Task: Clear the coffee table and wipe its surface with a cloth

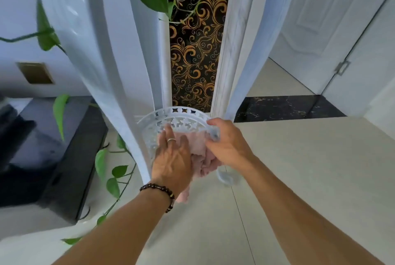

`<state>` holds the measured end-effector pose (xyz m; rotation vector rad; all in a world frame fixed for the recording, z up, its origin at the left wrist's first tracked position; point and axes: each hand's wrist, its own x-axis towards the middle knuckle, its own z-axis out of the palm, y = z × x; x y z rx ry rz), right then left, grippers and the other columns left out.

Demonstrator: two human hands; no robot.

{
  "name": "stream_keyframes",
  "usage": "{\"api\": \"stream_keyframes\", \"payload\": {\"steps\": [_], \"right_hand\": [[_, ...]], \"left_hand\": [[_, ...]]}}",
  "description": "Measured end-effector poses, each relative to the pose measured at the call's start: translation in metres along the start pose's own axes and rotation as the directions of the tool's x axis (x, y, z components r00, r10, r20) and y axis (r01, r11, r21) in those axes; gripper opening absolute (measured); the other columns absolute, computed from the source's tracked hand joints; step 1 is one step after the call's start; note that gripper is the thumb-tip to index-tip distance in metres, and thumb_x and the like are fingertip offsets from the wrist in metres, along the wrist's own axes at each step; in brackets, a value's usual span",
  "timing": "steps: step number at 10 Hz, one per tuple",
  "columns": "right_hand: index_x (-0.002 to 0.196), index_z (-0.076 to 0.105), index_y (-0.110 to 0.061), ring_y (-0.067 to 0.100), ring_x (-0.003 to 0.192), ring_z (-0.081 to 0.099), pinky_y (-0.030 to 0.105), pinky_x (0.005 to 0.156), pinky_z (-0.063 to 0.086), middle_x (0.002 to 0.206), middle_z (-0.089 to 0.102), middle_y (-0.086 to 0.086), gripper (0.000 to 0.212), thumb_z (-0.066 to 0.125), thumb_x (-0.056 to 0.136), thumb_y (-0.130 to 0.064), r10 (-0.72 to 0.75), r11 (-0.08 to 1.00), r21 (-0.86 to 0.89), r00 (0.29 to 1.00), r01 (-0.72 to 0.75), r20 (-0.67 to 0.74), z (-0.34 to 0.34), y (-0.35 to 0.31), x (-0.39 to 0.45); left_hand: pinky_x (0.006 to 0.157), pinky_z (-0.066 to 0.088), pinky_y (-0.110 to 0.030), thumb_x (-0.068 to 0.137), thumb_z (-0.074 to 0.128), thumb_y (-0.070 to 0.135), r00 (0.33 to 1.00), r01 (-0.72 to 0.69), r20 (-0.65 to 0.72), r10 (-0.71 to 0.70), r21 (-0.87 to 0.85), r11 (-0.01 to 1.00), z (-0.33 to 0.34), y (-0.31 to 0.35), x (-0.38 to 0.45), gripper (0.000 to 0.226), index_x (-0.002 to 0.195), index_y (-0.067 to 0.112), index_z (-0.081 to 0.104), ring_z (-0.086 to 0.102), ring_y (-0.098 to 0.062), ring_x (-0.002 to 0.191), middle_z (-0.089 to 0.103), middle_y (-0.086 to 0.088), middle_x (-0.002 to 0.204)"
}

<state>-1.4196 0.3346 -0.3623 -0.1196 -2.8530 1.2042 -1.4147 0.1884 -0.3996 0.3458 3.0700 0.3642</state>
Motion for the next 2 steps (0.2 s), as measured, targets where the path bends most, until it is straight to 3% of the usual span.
{"api": "stream_keyframes", "payload": {"steps": [1,2], "right_hand": [[0.1,0.072,-0.03,0.006,0.092,0.067,0.019,0.078,0.05,0.097,0.071,-0.011,0.013,0.069,0.089,-0.025,-0.228,0.955,0.165,0.966,0.247,-0.125,-0.065,-0.032,-0.04],[0.081,0.078,-0.031,0.013,0.071,0.067,0.024,0.072,0.055,0.075,0.071,-0.006,0.011,0.072,0.08,-0.04,-0.404,0.796,0.377,0.88,0.473,-0.25,-0.136,-0.074,-0.104]], "left_hand": [[0.119,-0.001,-0.043,0.098,0.027,0.038,0.975,-0.157,-0.147,0.168,0.084,0.984,-0.004,-0.003,-0.005,0.056,0.147,0.015,0.014,-0.019,-0.028,0.144,-0.014,-0.012,0.158],[0.115,-0.014,-0.043,0.098,0.012,0.048,0.952,-0.208,-0.187,0.242,0.183,0.961,-0.01,-0.005,-0.009,0.065,0.151,0.015,-0.005,-0.031,-0.027,0.14,-0.026,-0.01,0.155]]}}
